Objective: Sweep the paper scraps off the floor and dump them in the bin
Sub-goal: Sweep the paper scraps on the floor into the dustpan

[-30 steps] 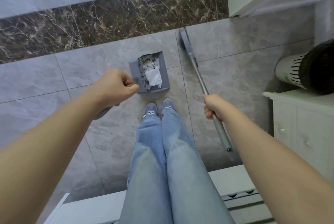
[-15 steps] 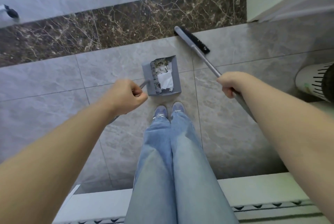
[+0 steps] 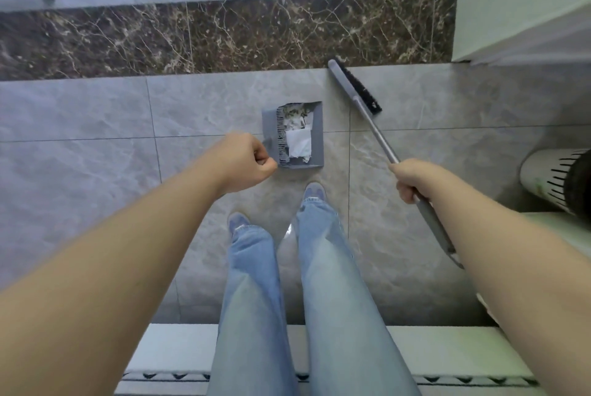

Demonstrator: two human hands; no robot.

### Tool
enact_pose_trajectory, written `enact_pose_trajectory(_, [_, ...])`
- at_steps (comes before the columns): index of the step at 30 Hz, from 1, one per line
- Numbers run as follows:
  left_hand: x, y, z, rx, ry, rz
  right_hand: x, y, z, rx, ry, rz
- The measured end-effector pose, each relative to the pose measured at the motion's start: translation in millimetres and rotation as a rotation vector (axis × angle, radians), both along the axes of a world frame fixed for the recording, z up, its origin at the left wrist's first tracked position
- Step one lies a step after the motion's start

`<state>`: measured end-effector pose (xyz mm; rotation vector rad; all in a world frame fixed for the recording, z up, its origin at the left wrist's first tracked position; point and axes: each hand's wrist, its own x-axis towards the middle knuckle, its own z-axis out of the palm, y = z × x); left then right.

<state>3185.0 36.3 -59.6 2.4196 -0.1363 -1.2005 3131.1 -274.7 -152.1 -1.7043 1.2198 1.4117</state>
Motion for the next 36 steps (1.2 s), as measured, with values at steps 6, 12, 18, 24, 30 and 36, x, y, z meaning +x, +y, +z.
enact_pose_trajectory(6, [0.1, 0.7, 2.4, 0.025, -0.042, -0.009, -54.8, 0.0, 4.2, -0.164, -0.056, -0.189])
enact_pose_trajectory(12, [-3.9, 6.3, -4.2, -0.034, -0.05, 0.007, -66.8, 63.2, -6.1, -0.046, 0.154, -0.175])
enact_pose_trajectory(18, [-18.5, 49.6, 11.9, -0.055, -0.015, 0.152, -93.3, 93.9, 35.4, 0.136, 0.099, -0.597])
enact_pose_trajectory(24, [-60.7, 155.0, 48.0, -0.049, -0.017, 0.442, -84.5, 133.1, 58.2, 0.052, -0.018, -0.447])
enact_pose_trajectory(30, [-113.3, 234.8, 31.5, 0.038, 0.027, 0.574, -55.1, 198.4, 19.3, -0.039, 0.003, -0.198])
enact_pose_trajectory(36, [-139.3, 280.0, 17.9, 0.051, 0.016, 0.689, -87.8, 290.0, 9.7, 0.134, 0.157, 0.009])
